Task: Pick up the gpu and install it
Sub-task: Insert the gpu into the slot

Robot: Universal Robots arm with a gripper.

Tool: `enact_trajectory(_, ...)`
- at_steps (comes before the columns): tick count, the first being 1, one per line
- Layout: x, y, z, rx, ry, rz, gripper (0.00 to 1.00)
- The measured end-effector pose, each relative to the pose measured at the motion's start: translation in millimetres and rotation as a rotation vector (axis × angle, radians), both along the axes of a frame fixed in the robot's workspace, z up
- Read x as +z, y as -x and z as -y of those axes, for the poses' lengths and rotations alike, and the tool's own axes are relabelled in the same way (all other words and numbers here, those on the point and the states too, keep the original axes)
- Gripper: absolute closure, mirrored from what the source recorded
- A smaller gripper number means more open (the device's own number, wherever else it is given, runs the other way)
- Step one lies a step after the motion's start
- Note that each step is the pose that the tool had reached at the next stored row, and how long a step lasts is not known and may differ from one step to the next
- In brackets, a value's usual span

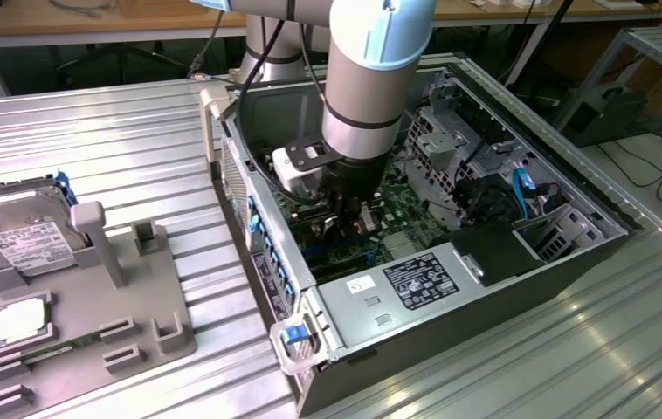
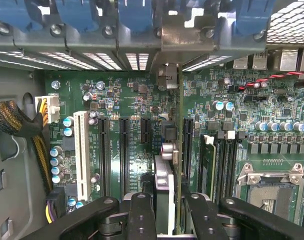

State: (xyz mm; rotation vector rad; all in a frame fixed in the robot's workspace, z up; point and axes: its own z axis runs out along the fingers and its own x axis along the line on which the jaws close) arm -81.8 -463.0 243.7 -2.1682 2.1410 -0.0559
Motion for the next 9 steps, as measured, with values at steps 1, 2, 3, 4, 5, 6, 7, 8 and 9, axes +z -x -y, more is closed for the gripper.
enact_trajectory(1,0.0,0.0,0.0,0.0,0.0,0.0,0.71)
enact_trajectory(2,0.0,0.0,-0.1,0.0,0.0,0.0,0.71)
enact_trajectory(3,0.0,-0.1,-0.2,0.0,0.0,0.0,0.71)
enact_trajectory(4,0.0,-0.3,-0.6,0.0,0.0001,0.0,0.71)
enact_trajectory(5,0.0,-0.3,-0.8,0.0,0.0001,0.0,0.71)
enact_trajectory(6,0.0,-0.3,-0.9,0.0,0.0,0.0,0.71)
enact_trajectory(7,0.0,-0.3,-1.0,0.0,0.0001,0.0,0.71)
enact_trajectory(8,0.0,-0.3,-1.1,0.0,0.0,0.0,0.71)
enact_trajectory(9,0.0,-0.3,-1.1,0.0,0.0,0.0,0.71)
